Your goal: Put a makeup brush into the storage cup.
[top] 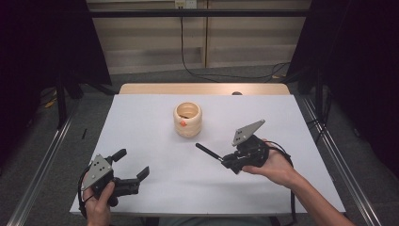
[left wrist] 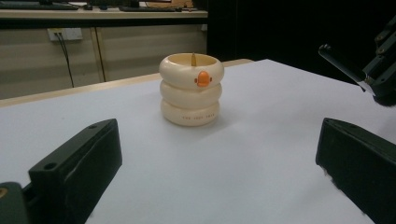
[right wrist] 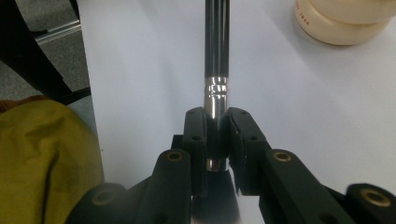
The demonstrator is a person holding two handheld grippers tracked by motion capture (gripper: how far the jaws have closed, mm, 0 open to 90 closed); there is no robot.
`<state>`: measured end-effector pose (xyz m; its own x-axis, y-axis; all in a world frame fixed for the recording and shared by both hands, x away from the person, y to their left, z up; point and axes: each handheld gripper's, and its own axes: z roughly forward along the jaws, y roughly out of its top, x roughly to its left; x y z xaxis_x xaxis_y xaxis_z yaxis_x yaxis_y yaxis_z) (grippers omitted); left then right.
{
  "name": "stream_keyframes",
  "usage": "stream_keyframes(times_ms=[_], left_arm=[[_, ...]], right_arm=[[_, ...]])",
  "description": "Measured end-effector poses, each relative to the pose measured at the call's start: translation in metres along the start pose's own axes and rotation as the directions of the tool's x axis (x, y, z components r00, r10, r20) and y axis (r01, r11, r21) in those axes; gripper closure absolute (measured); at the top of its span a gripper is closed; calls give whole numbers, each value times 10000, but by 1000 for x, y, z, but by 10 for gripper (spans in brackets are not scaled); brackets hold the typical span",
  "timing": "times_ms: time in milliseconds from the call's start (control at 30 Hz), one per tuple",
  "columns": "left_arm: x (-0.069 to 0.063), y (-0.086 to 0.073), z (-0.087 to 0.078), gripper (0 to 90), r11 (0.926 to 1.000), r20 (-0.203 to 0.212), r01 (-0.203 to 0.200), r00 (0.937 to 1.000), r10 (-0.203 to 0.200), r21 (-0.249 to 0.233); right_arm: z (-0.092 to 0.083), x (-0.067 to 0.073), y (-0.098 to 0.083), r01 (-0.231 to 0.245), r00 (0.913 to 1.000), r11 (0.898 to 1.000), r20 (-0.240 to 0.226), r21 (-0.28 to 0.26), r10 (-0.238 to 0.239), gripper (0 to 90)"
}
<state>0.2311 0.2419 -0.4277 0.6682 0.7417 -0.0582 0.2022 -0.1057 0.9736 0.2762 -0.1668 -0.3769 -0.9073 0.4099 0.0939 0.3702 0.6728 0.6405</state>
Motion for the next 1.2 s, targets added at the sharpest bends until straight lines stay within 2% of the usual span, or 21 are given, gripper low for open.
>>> stream_keyframes(times_ms=[100, 267, 467, 600, 767, 967, 1067, 1100, 1200], left_arm=[[0, 0, -1, 4, 10000, -76, 2, 10000, -2, 12], [0, 0, -1, 4, 10000, -83, -37, 10000, 37, 44], [0, -1, 0, 4, 10000, -81, -11, 10000, 12, 67], [0, -1, 1, 4, 9999, -90, 3, 10000, -1, 123], [1, -2, 1, 7, 9998, -236, 33, 9997, -29, 182], [1, -2, 1, 5, 9997, -444, 20, 9990, -9, 260], [1, -1, 2, 8, 9994, -524, -254, 9983, 266, 242], [0, 0, 2, 7, 9996, -500, -211, 9985, 220, 188], [0, 4, 0, 11, 9995, -272, 308, 9992, -309, -51]], right_arm=[[1, 2, 2, 224, 9997, 9997, -65, 117, -223, 781], [5, 5, 4, 383, 9992, 9961, -93, 796, -377, 781], [10, 4, 3, 320, 9990, 9910, -361, 1296, -275, 780], [15, 3, 2, 274, 9983, 9828, -554, 1827, -176, 780], [19, 0, -1, 56, 9981, 9882, -614, 1534, 39, 781], [18, -2, -6, 41, 9976, 9911, -695, 1330, 52, 781], [19, -3, -9, -55, 9976, 9883, -667, 1527, 159, 781], [19, -4, -9, -101, 9972, 9894, -713, 1445, 206, 781], [19, -5, -10, -115, 9975, 9895, -671, 1440, 214, 781]])
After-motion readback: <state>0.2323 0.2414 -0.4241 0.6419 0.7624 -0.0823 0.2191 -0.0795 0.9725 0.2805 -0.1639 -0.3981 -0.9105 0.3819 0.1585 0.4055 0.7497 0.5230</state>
